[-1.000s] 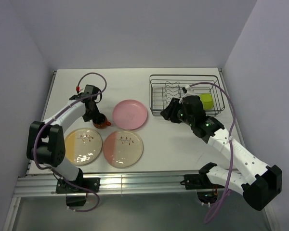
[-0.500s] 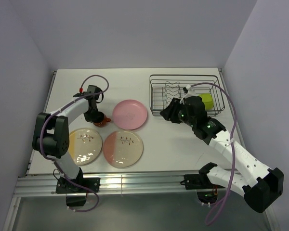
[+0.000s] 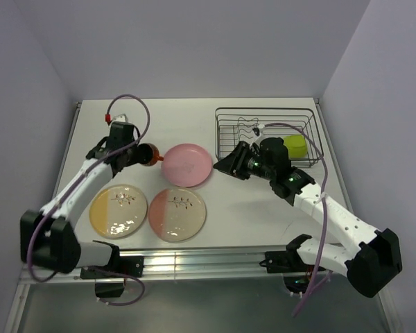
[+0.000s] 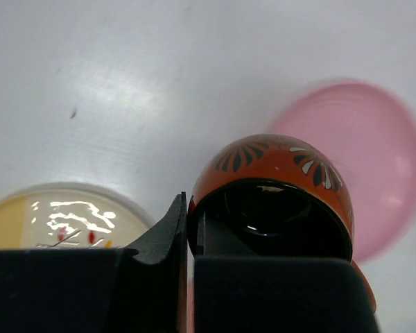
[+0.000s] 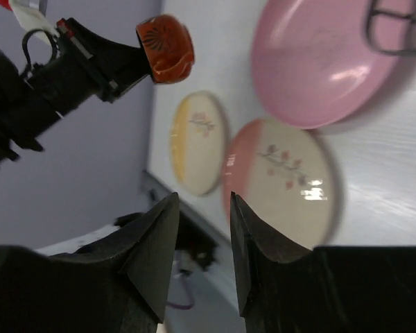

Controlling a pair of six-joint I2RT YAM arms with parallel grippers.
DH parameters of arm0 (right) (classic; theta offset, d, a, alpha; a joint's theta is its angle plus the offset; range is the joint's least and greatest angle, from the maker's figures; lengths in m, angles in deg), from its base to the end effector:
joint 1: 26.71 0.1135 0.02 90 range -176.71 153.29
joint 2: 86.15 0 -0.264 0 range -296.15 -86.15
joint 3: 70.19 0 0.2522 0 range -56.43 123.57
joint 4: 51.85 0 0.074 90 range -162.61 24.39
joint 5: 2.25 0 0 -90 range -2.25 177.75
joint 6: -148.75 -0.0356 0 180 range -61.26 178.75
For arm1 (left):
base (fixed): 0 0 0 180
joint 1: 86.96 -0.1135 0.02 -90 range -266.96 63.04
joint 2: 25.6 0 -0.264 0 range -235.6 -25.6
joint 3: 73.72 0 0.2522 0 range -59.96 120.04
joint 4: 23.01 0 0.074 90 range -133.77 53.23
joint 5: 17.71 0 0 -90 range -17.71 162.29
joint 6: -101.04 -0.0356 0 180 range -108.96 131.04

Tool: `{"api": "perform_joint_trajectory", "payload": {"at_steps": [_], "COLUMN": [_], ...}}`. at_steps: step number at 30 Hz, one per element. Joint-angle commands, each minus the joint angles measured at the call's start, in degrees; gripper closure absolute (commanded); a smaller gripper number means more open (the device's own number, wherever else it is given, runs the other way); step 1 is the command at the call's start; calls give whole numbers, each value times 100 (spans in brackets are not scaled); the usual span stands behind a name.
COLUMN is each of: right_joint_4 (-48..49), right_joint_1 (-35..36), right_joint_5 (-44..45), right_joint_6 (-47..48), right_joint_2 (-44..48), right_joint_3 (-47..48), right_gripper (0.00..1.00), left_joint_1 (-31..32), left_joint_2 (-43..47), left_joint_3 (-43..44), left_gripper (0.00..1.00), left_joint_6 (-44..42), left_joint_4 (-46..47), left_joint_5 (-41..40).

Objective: Load the mixed dishes into the dish rack

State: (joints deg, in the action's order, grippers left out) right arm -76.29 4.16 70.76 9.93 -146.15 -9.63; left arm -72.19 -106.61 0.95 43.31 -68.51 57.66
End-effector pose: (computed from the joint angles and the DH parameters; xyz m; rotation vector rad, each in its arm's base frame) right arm 0.1998 0.1316 0.3009 0.1297 2.1691 1.1500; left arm 0.2889 -0.0669 0.2611 -0.4770 2.3888 -0.0495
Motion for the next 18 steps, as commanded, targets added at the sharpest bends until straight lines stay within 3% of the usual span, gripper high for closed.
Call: {"api": "perform_joint_trajectory", "payload": {"at_steps": [1, 4, 12, 18], "right_joint_4": [1565, 3294, 4082, 5075], "right_joint_1": [24, 59, 287, 682], "right_joint_5": [-1515, -2097, -2326, -2484], "right_joint_6": [-1791, -2988, -4109, -4812], "right_joint_2": [-177, -187, -20, -616], "right_joint_3": [-381, -777, -805, -787], "right_gripper": [57, 59, 59, 59], "left_joint_1": [246, 307, 1168, 1625], "left_joint_2": [1314, 2007, 2968, 3249], "left_joint_3": [-385, -833, -1625, -1863], "left_gripper": [100, 100, 100, 100], "left_joint_6": [-151, -72, -160, -81], "left_joint_4": [1380, 2055, 3331, 3965], "left_joint_5": [556, 1188, 1709, 1938]}}
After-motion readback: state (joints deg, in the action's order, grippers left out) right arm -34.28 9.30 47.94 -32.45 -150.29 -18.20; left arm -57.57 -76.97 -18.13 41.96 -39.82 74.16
